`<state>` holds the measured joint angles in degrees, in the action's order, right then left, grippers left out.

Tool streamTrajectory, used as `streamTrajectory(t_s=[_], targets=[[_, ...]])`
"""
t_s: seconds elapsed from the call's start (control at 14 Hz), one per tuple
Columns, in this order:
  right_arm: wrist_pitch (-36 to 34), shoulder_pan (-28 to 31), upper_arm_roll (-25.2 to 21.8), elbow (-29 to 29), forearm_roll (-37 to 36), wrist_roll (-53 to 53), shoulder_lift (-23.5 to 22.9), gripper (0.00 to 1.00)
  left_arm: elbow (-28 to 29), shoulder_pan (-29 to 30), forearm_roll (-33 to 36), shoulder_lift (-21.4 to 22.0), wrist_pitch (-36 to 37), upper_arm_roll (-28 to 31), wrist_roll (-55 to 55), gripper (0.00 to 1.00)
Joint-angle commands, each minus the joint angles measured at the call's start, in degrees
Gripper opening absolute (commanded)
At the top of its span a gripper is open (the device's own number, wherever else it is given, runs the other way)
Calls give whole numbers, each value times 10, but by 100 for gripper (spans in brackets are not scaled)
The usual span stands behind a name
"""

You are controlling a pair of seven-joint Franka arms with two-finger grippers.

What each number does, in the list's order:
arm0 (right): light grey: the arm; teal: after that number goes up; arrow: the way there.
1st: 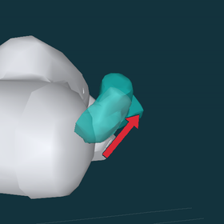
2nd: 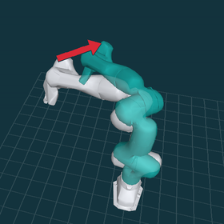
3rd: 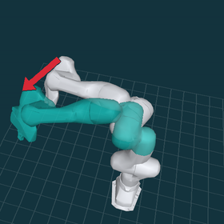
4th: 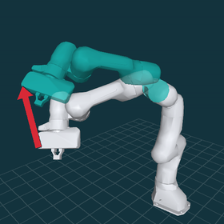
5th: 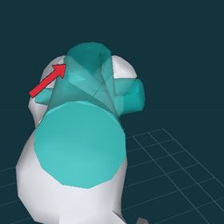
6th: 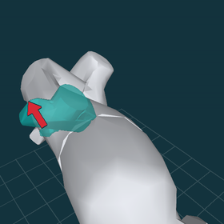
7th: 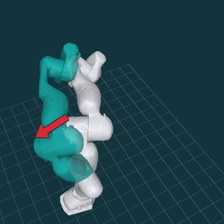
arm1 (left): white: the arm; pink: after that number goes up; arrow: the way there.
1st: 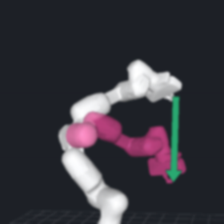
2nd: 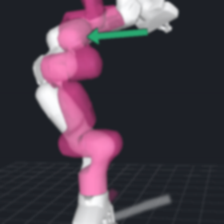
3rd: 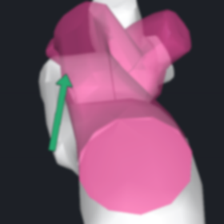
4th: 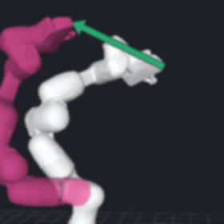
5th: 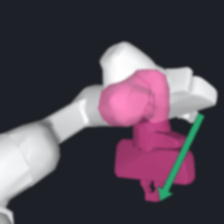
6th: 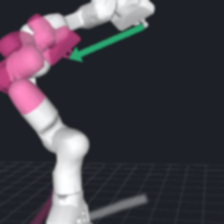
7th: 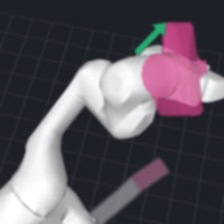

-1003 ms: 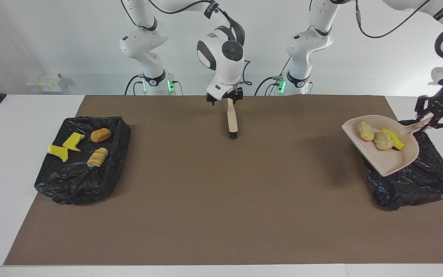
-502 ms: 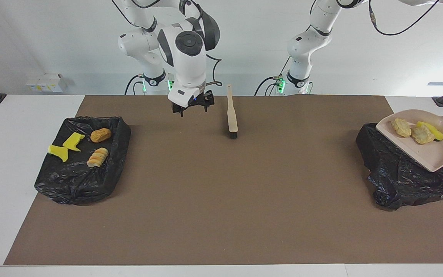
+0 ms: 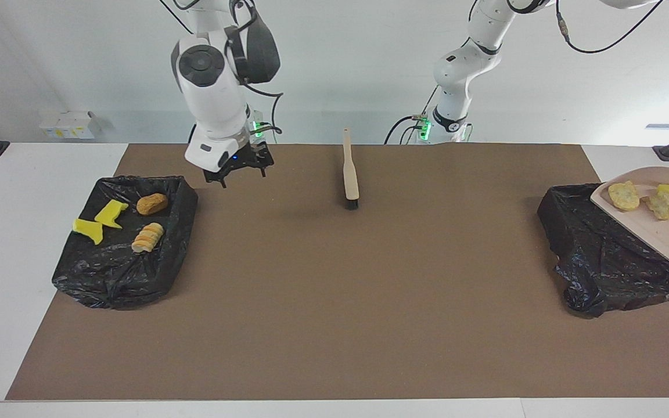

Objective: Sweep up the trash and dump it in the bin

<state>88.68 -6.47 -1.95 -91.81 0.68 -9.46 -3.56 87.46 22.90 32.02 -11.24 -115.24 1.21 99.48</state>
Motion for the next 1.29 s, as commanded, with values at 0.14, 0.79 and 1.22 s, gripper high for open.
streamTrajectory(t_s=[0.14, 0.79, 1.22], targets=[[-2, 16, 9, 23, 1, 106, 5, 100, 32, -15, 70, 21, -15, 7, -31, 0], [7, 16, 8, 6, -1, 118, 21, 100, 32, -54, 191, 28, 29, 7, -147, 0], [-4, 19, 5, 4, -3, 96, 36, 100, 35, -107, 278, 32, 80, 6, -213, 0]])
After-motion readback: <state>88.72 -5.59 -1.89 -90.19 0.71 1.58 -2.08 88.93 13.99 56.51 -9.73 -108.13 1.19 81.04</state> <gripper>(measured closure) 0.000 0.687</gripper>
